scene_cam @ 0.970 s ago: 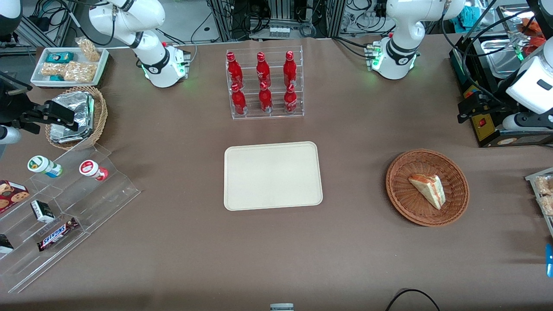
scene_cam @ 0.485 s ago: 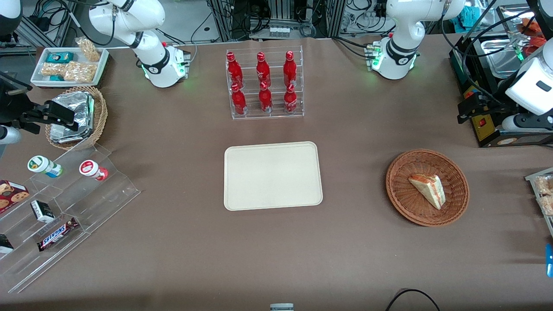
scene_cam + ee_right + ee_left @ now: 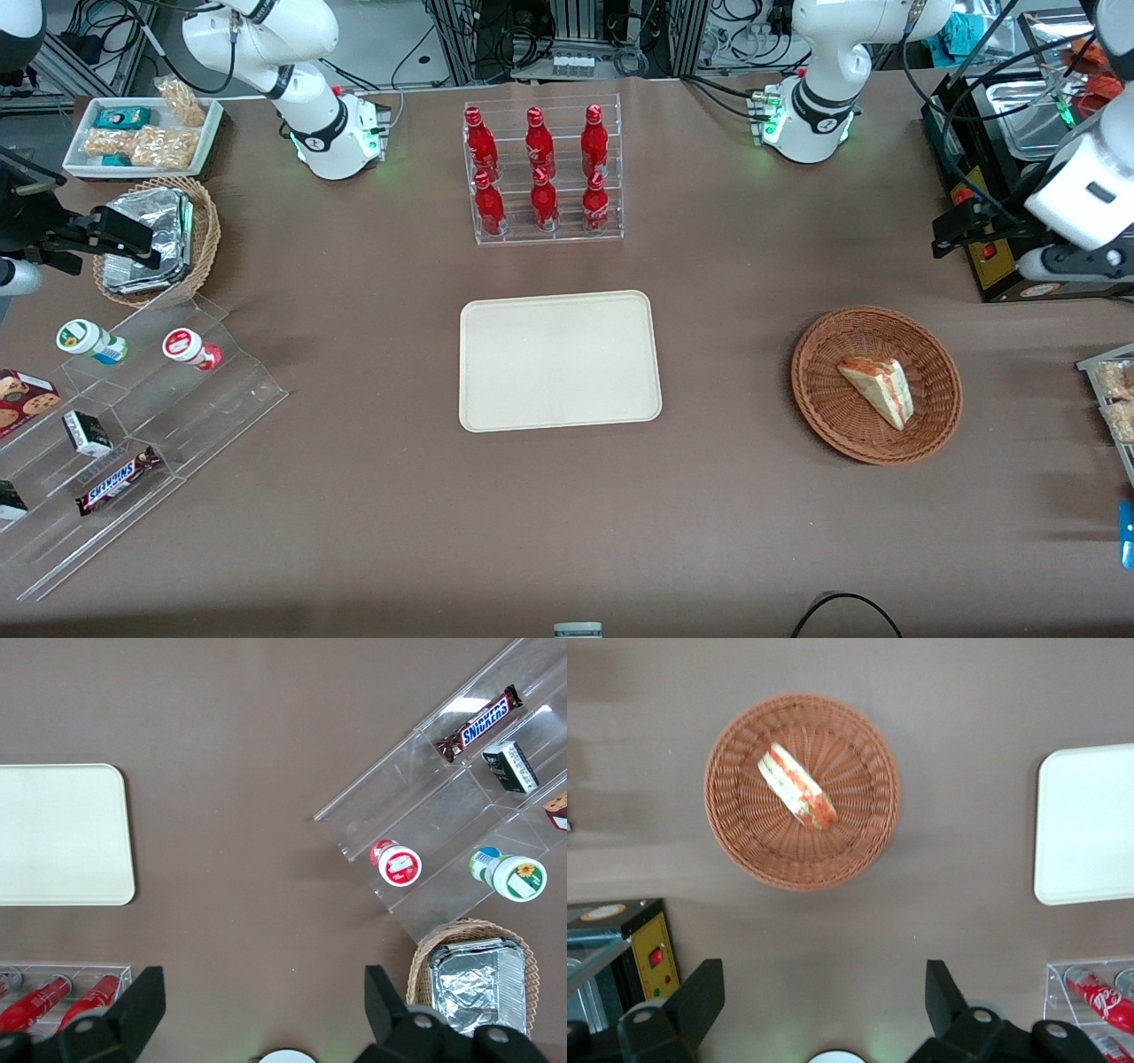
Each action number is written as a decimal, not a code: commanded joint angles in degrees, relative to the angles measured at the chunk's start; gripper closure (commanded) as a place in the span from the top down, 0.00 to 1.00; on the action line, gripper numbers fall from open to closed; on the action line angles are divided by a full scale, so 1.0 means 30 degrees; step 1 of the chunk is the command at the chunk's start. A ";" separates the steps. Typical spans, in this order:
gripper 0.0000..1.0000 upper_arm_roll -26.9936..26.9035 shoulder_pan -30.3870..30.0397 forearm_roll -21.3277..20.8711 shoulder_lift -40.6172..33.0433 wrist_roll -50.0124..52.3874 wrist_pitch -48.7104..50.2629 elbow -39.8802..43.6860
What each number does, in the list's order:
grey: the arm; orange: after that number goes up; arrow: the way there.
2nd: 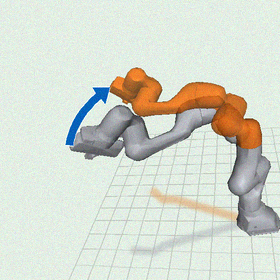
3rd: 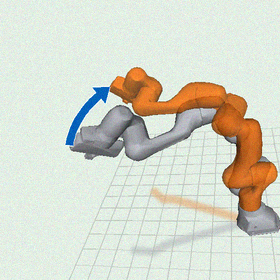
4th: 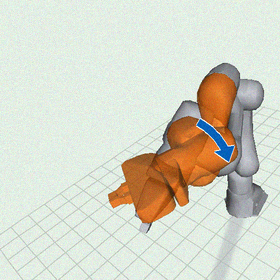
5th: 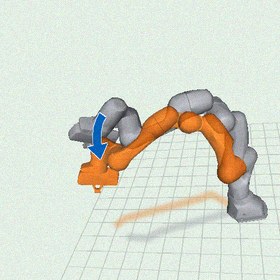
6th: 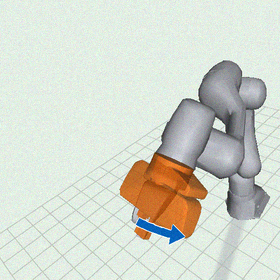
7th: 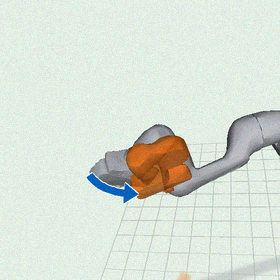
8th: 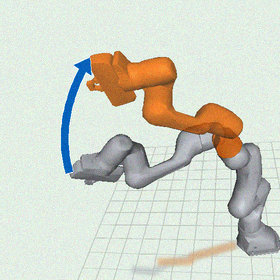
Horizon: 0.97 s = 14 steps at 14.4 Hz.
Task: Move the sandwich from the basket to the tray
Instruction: 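Lower the open left gripper over the sandwich in the wicker basket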
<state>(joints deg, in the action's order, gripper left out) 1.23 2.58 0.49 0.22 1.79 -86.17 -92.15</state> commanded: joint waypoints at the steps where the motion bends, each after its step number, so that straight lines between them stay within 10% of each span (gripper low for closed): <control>1: 1.00 -0.0118 0.0018 -0.0311 0.0686 -0.0186 -0.0164 -0.1240; 10: 1.00 -0.1641 0.0047 -0.0458 0.4260 -0.0010 -0.8682 -0.5431; 14: 1.00 -0.1758 0.0047 -0.0282 0.4644 0.5393 -1.2053 -0.6985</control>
<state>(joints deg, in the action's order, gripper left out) -3.83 2.39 -0.12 14.86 9.73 -118.59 -110.86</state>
